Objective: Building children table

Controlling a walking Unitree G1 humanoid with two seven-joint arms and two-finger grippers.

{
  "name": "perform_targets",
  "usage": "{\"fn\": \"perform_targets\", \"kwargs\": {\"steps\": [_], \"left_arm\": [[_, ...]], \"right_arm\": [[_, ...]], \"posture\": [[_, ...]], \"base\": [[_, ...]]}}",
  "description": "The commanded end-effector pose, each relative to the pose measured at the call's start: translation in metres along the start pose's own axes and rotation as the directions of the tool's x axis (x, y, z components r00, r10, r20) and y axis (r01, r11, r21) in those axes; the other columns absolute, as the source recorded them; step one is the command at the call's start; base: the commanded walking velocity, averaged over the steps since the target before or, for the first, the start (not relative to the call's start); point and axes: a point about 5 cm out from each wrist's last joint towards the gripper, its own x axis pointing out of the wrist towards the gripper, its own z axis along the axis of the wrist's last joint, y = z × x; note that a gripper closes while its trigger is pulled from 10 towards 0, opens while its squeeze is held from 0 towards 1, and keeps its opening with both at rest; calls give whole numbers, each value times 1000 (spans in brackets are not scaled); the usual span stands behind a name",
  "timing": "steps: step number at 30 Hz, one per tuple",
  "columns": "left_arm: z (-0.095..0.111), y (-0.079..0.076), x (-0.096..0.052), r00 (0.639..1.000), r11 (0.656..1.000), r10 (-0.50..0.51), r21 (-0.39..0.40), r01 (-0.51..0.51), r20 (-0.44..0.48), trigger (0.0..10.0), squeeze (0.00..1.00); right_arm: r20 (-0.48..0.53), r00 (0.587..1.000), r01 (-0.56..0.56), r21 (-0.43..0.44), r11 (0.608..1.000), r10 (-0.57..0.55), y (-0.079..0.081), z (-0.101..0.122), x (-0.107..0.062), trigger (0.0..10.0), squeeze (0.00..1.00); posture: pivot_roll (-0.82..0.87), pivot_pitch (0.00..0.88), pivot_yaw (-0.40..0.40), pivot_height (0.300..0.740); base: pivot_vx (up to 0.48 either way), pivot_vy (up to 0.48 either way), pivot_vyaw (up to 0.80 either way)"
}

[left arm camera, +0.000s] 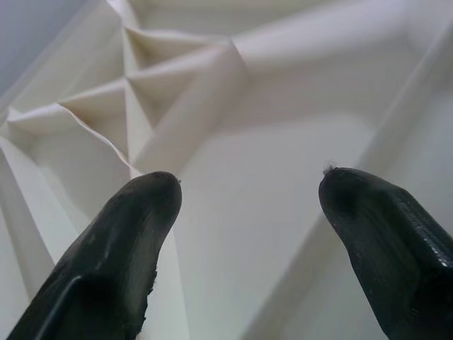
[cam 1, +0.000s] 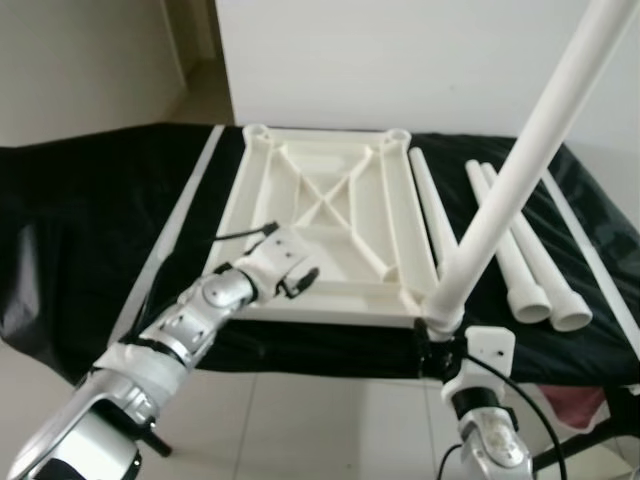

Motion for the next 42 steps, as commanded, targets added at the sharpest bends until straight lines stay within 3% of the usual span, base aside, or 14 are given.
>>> {"fn": "perform_targets", "kwargs": {"steps": [1,7,11,17,19,20,21,23,26,28,30,37,42], "left_arm": [[-6,-10,-2,986,979,-158,119,163,-49,10000,0],[-11,-19,-4,962,930,-260,247,273,-83,10000,0],[-12,-19,-3,961,924,-263,266,276,-84,10000,0],[-10,-17,3,974,891,-216,394,226,-71,10000,0],[-10,-17,4,974,890,-216,395,227,-73,10000,0],[-11,-17,5,974,892,-215,390,228,-76,10000,0],[-14,-22,3,956,903,-280,313,292,-86,10000,0],[-19,-35,-3,910,882,-406,223,415,-88,10000,0],[-20,-38,-6,892,871,-445,190,452,-85,10000,0],[-17,-47,-9,853,851,-522,65,521,-14,10000,0],[-14,-51,-10,831,831,-556,11,555,33,10000,0],[-6,-56,-12,795,797,-599,-22,604,97,10000,0],[4,-61,-14,768,770,-623,-60,636,145,10000,0]], "right_arm": [[-4,1000,0,13,1000,0,3,1,1,10000,0],[1,1000,4,22,1000,-4,-1,4,6,10000,0],[0,1000,10,24,1000,-10,-1,5,8,10000,0],[-8,1000,6,42,999,-6,2,6,16,10000,0],[-7,1000,7,45,999,-6,2,6,17,10000,0],[-7,1000,7,48,999,-7,2,6,18,10000,0],[-6,1000,10,41,999,-10,0,7,21,10000,0],[-6,1000,13,13,1000,-13,-2,8,27,10000,0],[2,1000,8,1,1000,-8,-3,9,29,10000,0],[-21,1000,-22,-51,998,21,-2,3,37,10000,0],[-42,998,-51,-75,996,48,-1,-1,41,10000,0],[-62,990,-136,-95,986,130,3,-4,51,10000,0],[-53,973,-228,-130,965,223,6,1,74,10000,0]], "posture": [[-36,34,20,740],[-34,32,22,740],[-34,33,22,740],[-30,28,19,740],[-31,26,19,740],[-31,26,19,740],[-36,25,23,740],[-38,25,26,740],[-41,25,29,740],[-45,23,38,740],[-47,22,41,740],[-46,21,47,740],[-45,20,57,740]], "base": [[0,0,0],[0,0,0],[0,0,0],[0,0,0],[0,0,0],[0,0,0],[0,0,0],[0,0,0],[0,0,0],[0,0,0],[0,0,0],[0,0,0],[0,0,0]]}}
